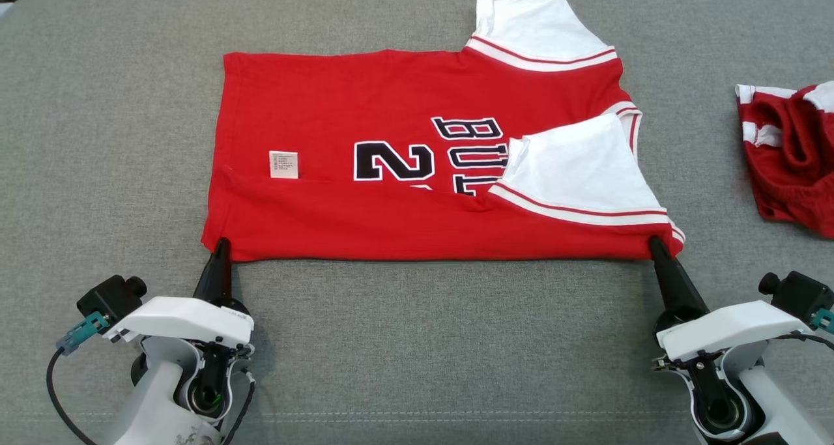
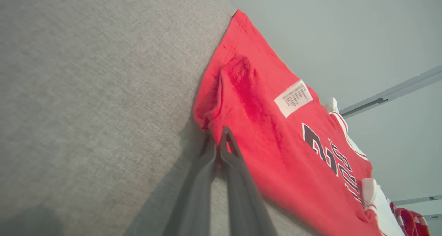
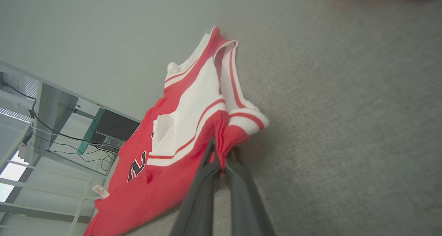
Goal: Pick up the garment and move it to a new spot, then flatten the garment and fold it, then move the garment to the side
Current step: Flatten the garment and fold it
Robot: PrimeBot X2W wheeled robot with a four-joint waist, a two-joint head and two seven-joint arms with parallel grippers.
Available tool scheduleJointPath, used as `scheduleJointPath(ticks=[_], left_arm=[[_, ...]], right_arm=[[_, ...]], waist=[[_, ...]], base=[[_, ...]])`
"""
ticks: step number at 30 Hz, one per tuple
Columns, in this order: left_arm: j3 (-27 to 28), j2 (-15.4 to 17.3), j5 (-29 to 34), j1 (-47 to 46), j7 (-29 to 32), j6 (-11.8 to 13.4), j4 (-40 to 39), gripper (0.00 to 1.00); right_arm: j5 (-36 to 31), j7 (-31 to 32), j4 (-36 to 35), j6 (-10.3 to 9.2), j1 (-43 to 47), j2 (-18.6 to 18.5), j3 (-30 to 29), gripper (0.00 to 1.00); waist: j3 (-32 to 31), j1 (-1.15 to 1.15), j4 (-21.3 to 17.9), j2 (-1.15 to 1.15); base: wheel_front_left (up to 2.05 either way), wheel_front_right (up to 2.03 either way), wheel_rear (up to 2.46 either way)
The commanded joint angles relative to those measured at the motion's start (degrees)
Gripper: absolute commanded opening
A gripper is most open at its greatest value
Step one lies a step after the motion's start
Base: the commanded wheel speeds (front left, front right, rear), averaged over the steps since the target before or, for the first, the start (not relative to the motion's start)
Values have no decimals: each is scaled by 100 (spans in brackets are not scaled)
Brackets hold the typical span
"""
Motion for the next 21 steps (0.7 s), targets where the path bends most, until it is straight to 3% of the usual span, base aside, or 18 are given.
scheduleJointPath(ticks=[1, 14, 21], left_arm=[[130, 260, 45, -78, -67, -42, -30, 0], [503, 72, 461, 526, -81, -42, -83, 0], [665, 10, 628, 844, -81, -42, 4, 0]], right_arm=[[-73, -76, -116, 25, -25, -86, 12, 0], [-10, -77, -56, 25, 419, -164, -61, 0], [215, -77, -134, 25, 760, -274, 236, 0]], waist=[[-52, 0, 14, 0], [-632, 0, 72, 0], [-980, 0, 26, 0]], base=[[0, 0, 0], [0, 0, 0], [0, 0, 0]])
